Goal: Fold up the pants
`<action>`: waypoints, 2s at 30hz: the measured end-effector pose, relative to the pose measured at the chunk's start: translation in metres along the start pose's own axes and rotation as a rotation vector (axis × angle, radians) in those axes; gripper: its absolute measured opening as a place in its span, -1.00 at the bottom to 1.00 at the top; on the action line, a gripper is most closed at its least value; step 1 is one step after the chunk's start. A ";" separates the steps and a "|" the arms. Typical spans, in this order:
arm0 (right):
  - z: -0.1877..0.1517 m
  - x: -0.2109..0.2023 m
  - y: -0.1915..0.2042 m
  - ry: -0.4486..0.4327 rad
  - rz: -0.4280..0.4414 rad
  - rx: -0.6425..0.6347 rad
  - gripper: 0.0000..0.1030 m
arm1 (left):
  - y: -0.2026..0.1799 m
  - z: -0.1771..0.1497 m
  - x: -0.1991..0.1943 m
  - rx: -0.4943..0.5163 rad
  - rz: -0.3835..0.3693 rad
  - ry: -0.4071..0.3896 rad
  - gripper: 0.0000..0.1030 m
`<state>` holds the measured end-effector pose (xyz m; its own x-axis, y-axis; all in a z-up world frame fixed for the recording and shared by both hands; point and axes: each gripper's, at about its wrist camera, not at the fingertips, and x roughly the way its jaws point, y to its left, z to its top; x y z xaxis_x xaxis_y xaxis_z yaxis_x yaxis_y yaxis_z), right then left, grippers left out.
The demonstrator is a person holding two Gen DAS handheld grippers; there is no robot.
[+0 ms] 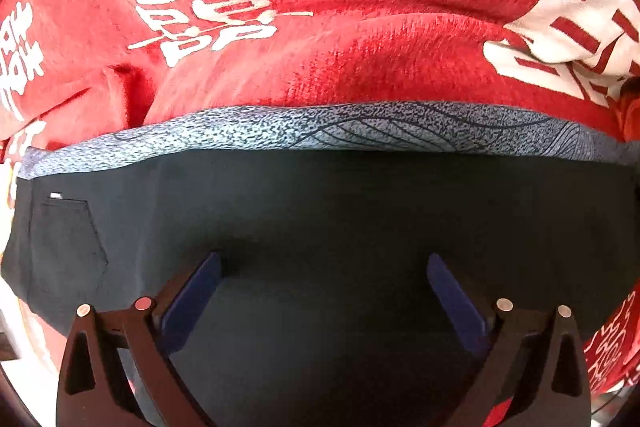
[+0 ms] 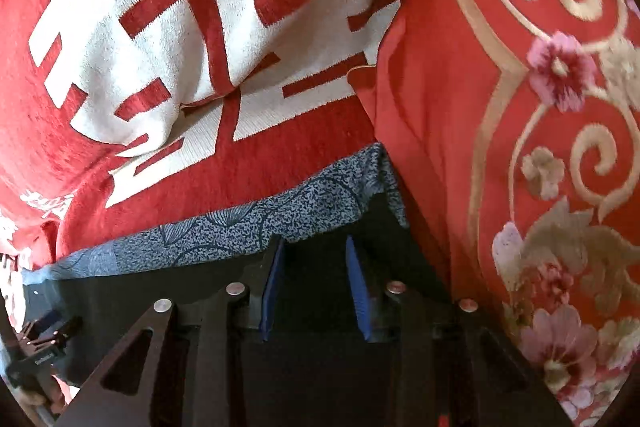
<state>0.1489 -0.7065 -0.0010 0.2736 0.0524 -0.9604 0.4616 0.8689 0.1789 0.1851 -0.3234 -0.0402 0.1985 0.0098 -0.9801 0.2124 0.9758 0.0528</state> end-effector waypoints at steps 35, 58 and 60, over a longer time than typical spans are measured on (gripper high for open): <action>-0.228 0.048 0.312 0.310 0.696 0.098 -0.03 | 0.306 -0.047 0.022 0.058 0.049 -0.076 1.00; -0.202 -0.025 0.252 0.182 0.335 -0.069 -0.32 | 0.223 -0.051 -0.039 0.159 -0.061 -0.091 1.00; -0.176 -0.021 0.247 0.128 0.299 -0.075 -0.32 | 0.180 -0.045 -0.032 0.193 -0.115 -0.086 1.00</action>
<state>0.1083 -0.4058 0.0262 0.2766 0.3677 -0.8878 0.3120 0.8395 0.4449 0.1736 -0.1378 -0.0081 0.2414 -0.1257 -0.9623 0.4153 0.9096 -0.0147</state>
